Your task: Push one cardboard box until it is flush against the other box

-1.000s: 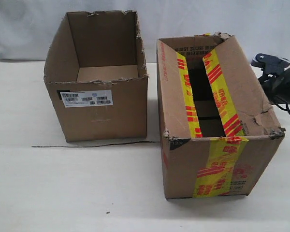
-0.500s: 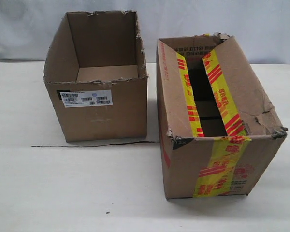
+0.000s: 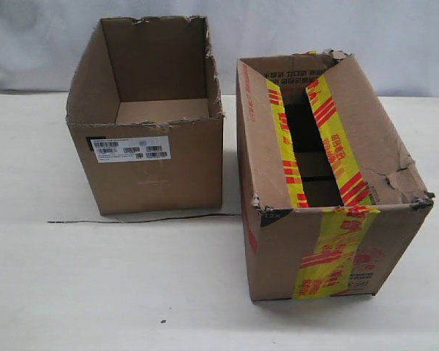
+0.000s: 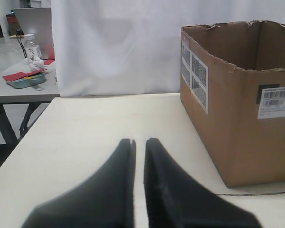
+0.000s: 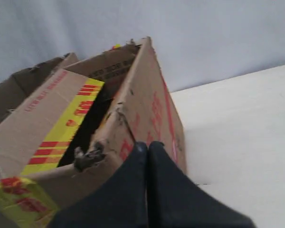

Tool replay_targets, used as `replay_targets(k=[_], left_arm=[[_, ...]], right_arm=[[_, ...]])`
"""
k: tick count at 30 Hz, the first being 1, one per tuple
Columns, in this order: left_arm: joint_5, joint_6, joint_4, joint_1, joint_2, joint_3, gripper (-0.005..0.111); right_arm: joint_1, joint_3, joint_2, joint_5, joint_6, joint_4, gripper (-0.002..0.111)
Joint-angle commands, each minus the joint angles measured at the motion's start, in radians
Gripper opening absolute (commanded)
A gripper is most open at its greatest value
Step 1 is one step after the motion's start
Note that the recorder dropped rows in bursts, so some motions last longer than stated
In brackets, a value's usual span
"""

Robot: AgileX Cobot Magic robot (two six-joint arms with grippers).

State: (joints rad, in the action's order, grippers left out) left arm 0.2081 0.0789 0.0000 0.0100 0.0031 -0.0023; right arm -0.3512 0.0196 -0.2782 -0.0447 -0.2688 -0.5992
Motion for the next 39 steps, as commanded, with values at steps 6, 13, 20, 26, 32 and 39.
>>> replay_targets(k=[6,13,20,26,32,39], left_arm=[[-0.008,0.002,-0.008,0.000,-0.003,0.002,0.000],[-0.008,0.002,-0.008,0.000,-0.003,0.002,0.000],[-0.008,0.002,-0.008,0.000,-0.003,0.002,0.000],[-0.008,0.002,-0.008,0.000,-0.003,0.002,0.000],[-0.008,0.002,-0.008,0.000,-0.003,0.002,0.000],[-0.008,0.002,-0.008,0.000,-0.003,0.002,0.000]], right_arm=[[-0.023,-0.020,0.123,0.267,0.019,-0.014,0.000],[-0.023,-0.020,0.014,0.243,0.019,-0.019,0.000],[-0.023,-0.020,-0.157,0.222,-0.060,-0.068,0.000],[-0.023,0.009,-0.311,0.196,-0.317,-0.275,0.000],[-0.023,0.085,-0.481,0.174,-0.451,-0.359,0.000],[-0.023,0.186,-0.696,0.065,-0.517,-0.359,0.000]])
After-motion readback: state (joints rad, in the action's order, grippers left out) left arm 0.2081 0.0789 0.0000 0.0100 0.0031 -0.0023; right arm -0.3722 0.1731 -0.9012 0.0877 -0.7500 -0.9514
